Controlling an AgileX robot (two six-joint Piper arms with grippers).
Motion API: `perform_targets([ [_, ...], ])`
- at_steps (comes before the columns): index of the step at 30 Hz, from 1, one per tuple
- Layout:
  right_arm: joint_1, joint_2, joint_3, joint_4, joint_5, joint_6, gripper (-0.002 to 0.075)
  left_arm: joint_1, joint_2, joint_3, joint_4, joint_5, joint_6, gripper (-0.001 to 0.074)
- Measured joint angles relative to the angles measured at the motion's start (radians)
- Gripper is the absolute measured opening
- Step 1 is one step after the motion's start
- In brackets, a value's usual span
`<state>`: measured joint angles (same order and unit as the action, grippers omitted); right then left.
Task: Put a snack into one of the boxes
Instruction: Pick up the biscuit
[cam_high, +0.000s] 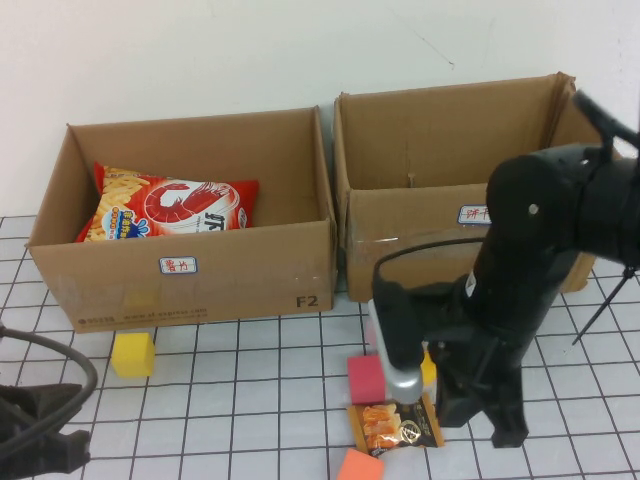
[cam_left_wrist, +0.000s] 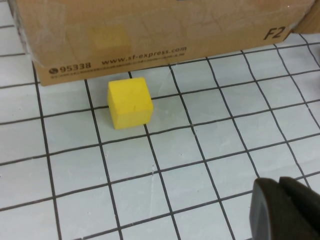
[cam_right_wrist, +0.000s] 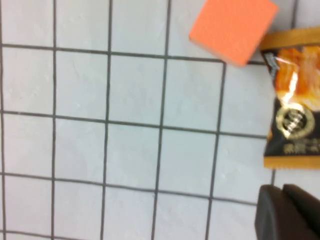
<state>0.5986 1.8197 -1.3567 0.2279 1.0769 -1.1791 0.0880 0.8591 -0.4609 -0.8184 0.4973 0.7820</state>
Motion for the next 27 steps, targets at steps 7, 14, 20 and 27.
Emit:
perform_targets([
  [7, 0.006, 0.070, 0.001, 0.131, -0.033, -0.128, 0.0053, 0.000, 0.000, 0.014, -0.004, -0.011, 0.004, -0.0001],
  [14, 0.007, 0.105, 0.001, 0.257, -0.063, -0.250, 0.0364, 0.000, 0.000, 0.020, -0.004, -0.019, 0.006, -0.0001],
  [20, 0.007, 0.114, 0.001, 0.177, -0.219, -0.258, 0.0537, 0.000, 0.000, 0.020, -0.008, -0.023, 0.006, -0.0001],
  [27, 0.007, 0.174, 0.001, 0.125, -0.281, -0.300, 0.0554, 0.000, 0.000, 0.020, -0.008, -0.025, 0.019, -0.0001],
])
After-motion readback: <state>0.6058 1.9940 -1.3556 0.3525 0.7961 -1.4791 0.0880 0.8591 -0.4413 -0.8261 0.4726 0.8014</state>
